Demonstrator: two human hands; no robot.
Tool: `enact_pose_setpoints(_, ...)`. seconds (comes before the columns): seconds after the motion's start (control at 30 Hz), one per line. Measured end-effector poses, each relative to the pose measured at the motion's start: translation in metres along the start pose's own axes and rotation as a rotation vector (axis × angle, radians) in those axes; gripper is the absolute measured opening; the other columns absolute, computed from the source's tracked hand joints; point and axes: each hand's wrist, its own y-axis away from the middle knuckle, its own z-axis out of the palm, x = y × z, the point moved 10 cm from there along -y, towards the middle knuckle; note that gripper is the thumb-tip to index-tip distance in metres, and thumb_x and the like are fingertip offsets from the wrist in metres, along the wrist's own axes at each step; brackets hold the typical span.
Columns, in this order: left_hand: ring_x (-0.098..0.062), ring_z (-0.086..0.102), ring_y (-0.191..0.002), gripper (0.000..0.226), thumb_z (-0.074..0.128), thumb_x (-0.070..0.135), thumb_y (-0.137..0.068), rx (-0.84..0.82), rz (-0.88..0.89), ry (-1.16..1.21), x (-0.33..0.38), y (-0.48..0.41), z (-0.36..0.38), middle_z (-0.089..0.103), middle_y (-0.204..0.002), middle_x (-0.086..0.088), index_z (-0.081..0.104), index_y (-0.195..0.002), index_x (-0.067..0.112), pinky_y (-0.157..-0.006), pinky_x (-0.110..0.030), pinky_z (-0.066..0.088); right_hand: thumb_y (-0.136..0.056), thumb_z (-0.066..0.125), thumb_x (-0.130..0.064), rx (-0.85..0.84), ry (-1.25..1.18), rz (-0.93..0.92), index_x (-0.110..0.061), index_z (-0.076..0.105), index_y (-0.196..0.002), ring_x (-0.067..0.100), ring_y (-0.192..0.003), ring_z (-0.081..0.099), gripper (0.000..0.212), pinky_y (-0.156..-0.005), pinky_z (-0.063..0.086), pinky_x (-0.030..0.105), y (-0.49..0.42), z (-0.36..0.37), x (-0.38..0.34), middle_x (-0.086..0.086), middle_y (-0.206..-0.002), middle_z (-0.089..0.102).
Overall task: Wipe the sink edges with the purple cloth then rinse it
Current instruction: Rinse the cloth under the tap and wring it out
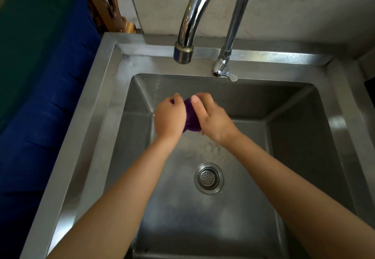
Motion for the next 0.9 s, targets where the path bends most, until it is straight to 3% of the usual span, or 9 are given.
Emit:
enact_pose_setpoints(0.03, -0.033, 0.058, -0.076, 0.037, 0.04, 0.03, -0.091, -0.047, -0.144, 0.134, -0.014, -0.002, 0.005, 0.058, -0.073, -0.011, 0.05, -0.059, 0.013, -0.066, -0.038, 0.05, -0.095, 0.033, -0.05, 0.042, 0.063, -0.129, -0.025, 0.041, -0.129, 0.021, -0.1, 0.058, 0.043, -0.091, 0.049, 0.038, 0.006, -0.002, -0.011, 0.009, -0.123, 0.053)
enact_pose_setpoints(0.1, -0.027, 0.06, -0.073, 0.033, 0.039, 0.032, -0.092, -0.174, -0.405, 0.362, -0.031, 0.006, 0.022, 0.059, -0.073, -0.008, 0.053, -0.068, 0.015, -0.061, -0.033, 0.051, -0.093, 0.035, -0.051, 0.096, 0.25, -0.357, -0.025, 0.037, -0.136, 0.024, -0.116, 0.051, 0.051, -0.094, 0.046, 0.039, 0.017, 0.001, -0.03, 0.006, -0.133, 0.046)
enact_pose_setpoints(0.2, -0.018, 0.056, -0.055, 0.032, 0.035, 0.031, -0.094, -0.274, -0.521, 0.466, -0.028, 0.02, 0.032, 0.056, -0.059, -0.005, 0.048, -0.069, 0.015, -0.044, -0.023, 0.044, -0.088, 0.03, -0.053, 0.247, 0.381, -0.407, -0.014, 0.052, -0.125, 0.032, -0.098, 0.061, 0.058, -0.076, 0.052, 0.041, 0.016, -0.008, -0.033, 0.012, -0.114, 0.06)
enact_pose_setpoints(0.27, -0.027, 0.057, -0.058, 0.032, 0.036, 0.027, -0.092, -0.224, -0.416, 0.382, -0.018, 0.018, 0.027, 0.057, -0.067, -0.011, 0.05, -0.067, 0.012, -0.041, -0.029, 0.047, -0.089, 0.025, -0.047, 0.393, 0.333, -0.396, -0.006, 0.061, -0.1, 0.037, -0.074, 0.063, 0.056, -0.06, 0.049, 0.038, 0.018, -0.021, -0.035, 0.015, -0.089, 0.067)
enact_pose_setpoints(0.37, -0.033, 0.058, -0.06, 0.045, 0.039, 0.034, -0.091, -0.057, -0.165, 0.245, 0.001, 0.015, 0.01, 0.055, -0.058, -0.007, 0.047, -0.051, 0.014, -0.057, -0.046, 0.052, -0.091, 0.017, -0.038, 0.504, 0.248, -0.322, -0.008, 0.05, -0.069, 0.038, -0.055, 0.056, 0.05, -0.052, 0.036, 0.034, 0.02, -0.029, -0.031, 0.016, -0.06, 0.061)
enact_pose_setpoints(0.47, -0.02, 0.046, -0.049, 0.057, 0.039, 0.038, -0.096, 0.019, 0.107, 0.141, 0.028, 0.024, -0.003, 0.043, -0.045, 0.001, 0.035, -0.044, 0.017, -0.055, -0.033, 0.039, -0.096, 0.021, -0.029, 0.445, 0.18, -0.199, -0.011, 0.04, -0.064, 0.04, -0.064, 0.058, 0.041, -0.057, 0.035, 0.034, 0.015, -0.026, -0.024, 0.021, -0.064, 0.063)
enact_pose_setpoints(0.63, -0.024, 0.043, -0.05, 0.057, 0.042, 0.036, -0.096, 0.067, 0.295, 0.0, 0.041, 0.026, -0.009, 0.039, -0.042, 0.002, 0.033, -0.043, 0.017, -0.056, -0.035, 0.037, -0.099, 0.026, -0.023, 0.277, 0.041, -0.024, -0.014, 0.038, -0.054, 0.038, -0.081, 0.058, 0.047, -0.074, 0.044, 0.039, 0.006, -0.022, -0.015, 0.025, -0.082, 0.065)
enact_pose_setpoints(0.77, -0.026, 0.044, -0.053, 0.056, 0.04, 0.035, -0.096, 0.036, 0.429, -0.126, 0.051, 0.027, -0.001, 0.04, -0.043, 0.0, 0.032, -0.044, 0.017, -0.053, -0.033, 0.031, -0.094, 0.028, -0.019, 0.177, -0.099, 0.156, -0.013, 0.04, -0.054, 0.028, -0.069, 0.046, 0.042, -0.064, 0.036, 0.031, 0.004, -0.014, 0.007, 0.012, -0.069, 0.053)
enact_pose_setpoints(0.9, -0.026, 0.043, -0.052, 0.051, 0.034, 0.04, -0.091, 0.042, 0.512, -0.181, 0.059, 0.029, -0.001, 0.044, -0.047, -0.006, 0.03, -0.046, 0.016, -0.054, -0.031, 0.026, -0.092, 0.027, -0.02, 0.07, -0.29, 0.292, -0.014, 0.038, -0.058, 0.019, -0.052, 0.034, 0.037, -0.043, 0.029, 0.021, 0.007, -0.001, 0.02, 0.003, -0.057, 0.038)
